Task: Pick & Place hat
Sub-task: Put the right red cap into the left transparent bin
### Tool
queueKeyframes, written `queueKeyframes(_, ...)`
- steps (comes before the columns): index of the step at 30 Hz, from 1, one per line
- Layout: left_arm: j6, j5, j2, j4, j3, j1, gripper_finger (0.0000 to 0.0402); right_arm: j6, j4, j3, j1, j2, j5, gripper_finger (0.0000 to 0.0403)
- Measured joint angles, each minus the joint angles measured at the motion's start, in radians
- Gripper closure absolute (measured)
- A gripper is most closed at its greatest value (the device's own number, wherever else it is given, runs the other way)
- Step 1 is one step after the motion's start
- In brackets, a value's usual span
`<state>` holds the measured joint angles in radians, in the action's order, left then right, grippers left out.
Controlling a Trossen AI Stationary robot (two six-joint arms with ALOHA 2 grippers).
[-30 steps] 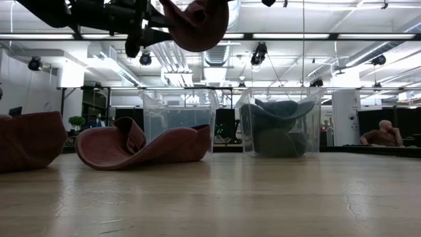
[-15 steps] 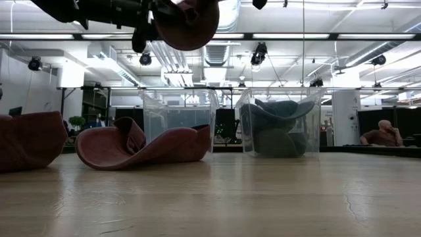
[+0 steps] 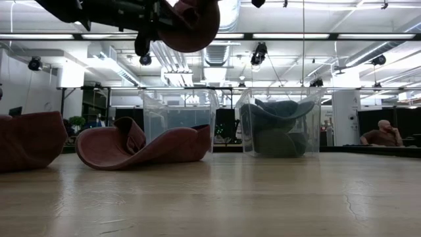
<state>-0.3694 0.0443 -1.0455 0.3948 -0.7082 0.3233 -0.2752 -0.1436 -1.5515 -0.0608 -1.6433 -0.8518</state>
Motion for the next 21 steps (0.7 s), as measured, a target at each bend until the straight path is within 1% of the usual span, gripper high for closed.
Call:
queueKeyframes(6,-0.026,0.001,0.003,-0.025,0.000,0.000,0.0392,0.046,-0.062,-0.001,0.002,0.011,0.072,0.0339)
queueKeyframes(9,-0.044,0.027,0.003,-0.035,0.000,0.001,0.0392,0.022,-0.151,-0.001,0.002,0.022,0.075,0.0314)
queueKeyframes(14,-0.101,0.070,0.005,-0.067,-0.002,0.003,0.0393,-0.092,-0.374,0.000,0.002,0.056,0.072,0.0273)
queueKeyframes(17,-0.132,0.112,0.005,-0.183,-0.030,0.002,0.0393,-0.130,-0.474,0.000,0.002,0.071,0.069,0.0256)
queueKeyframes(21,-0.177,0.151,-0.005,-0.371,-0.114,0.003,0.0393,-0.107,-0.492,0.001,0.002,0.089,0.068,0.0248)
